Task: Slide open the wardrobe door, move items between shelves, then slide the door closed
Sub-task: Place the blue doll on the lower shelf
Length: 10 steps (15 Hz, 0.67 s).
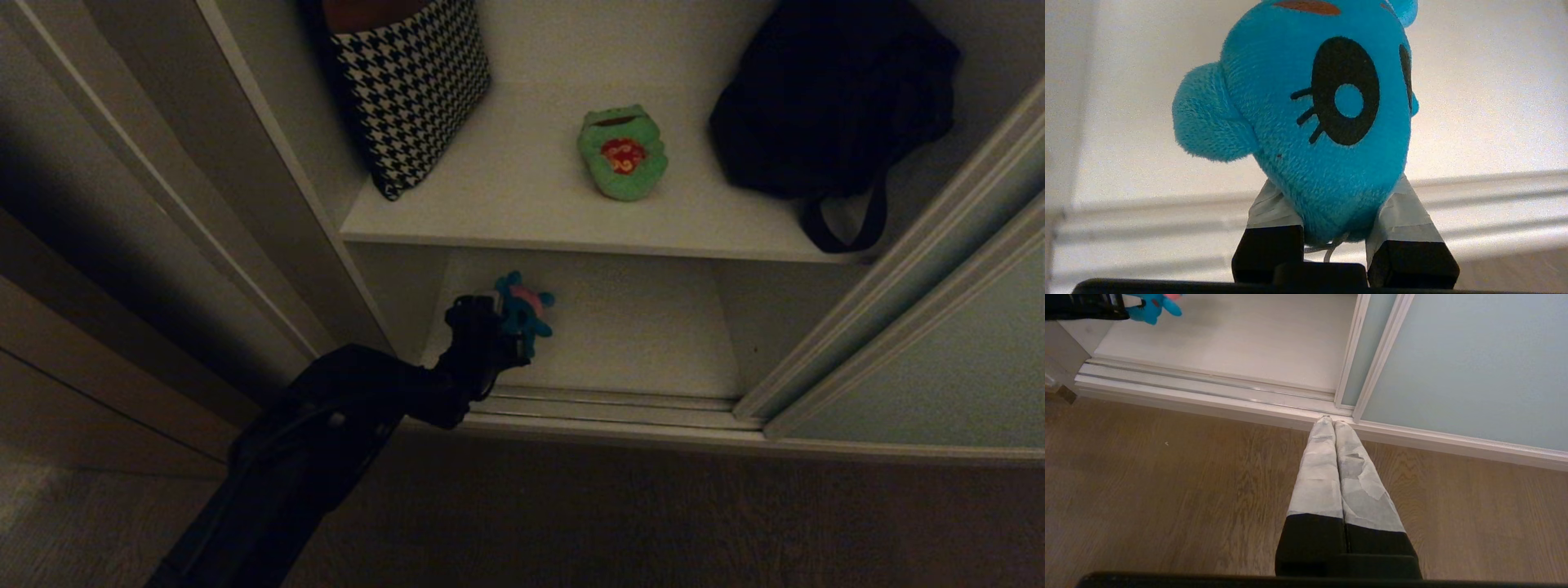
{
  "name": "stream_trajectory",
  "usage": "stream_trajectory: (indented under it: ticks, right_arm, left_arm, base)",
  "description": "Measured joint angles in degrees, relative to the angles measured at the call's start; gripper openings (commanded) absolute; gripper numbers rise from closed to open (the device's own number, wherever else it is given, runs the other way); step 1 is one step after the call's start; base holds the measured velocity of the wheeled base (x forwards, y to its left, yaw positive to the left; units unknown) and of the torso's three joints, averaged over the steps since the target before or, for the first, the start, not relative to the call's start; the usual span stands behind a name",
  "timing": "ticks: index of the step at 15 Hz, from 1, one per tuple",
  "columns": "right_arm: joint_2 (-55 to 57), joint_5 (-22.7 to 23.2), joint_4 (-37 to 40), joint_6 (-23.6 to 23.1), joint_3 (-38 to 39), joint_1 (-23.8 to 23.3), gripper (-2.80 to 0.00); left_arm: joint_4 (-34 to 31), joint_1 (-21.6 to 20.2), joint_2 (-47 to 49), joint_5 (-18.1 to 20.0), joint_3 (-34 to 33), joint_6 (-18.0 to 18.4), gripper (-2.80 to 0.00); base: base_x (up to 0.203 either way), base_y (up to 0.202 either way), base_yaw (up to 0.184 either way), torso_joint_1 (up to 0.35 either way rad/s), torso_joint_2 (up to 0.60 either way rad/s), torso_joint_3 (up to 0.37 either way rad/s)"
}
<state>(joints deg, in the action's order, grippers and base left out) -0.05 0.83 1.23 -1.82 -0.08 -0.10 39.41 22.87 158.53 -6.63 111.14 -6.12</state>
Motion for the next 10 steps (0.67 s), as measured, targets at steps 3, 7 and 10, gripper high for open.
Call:
stream_trajectory:
  ticks: [3, 7, 10]
  right_arm:
    - [0.0, -0.04, 0.0, 0.01, -0.01, 0.0, -2.8]
    - [0.0, -0.01, 0.0, 0.02, 0.03, 0.0, -2.8]
    - [0.0, -0.02, 0.0, 0.0, 0.03, 0.0, -2.8]
  left_arm:
    - [7.57, -1.45, 2.9, 0.37, 0.18, 4.2, -2.8]
    - [10.97, -2.42, 4.72, 2.3, 0.22, 4.85, -2.8]
    - [12.63, -3.37, 5.55, 4.51, 0.22, 5.32, -2.8]
  base:
    - [0.0, 0.0, 0.0, 0.0, 0.0, 0.0]
    - [0.0, 0.0, 0.0, 0.0, 0.0, 0.0]
    - [0.0, 0.0, 0.0, 0.0, 0.0, 0.0]
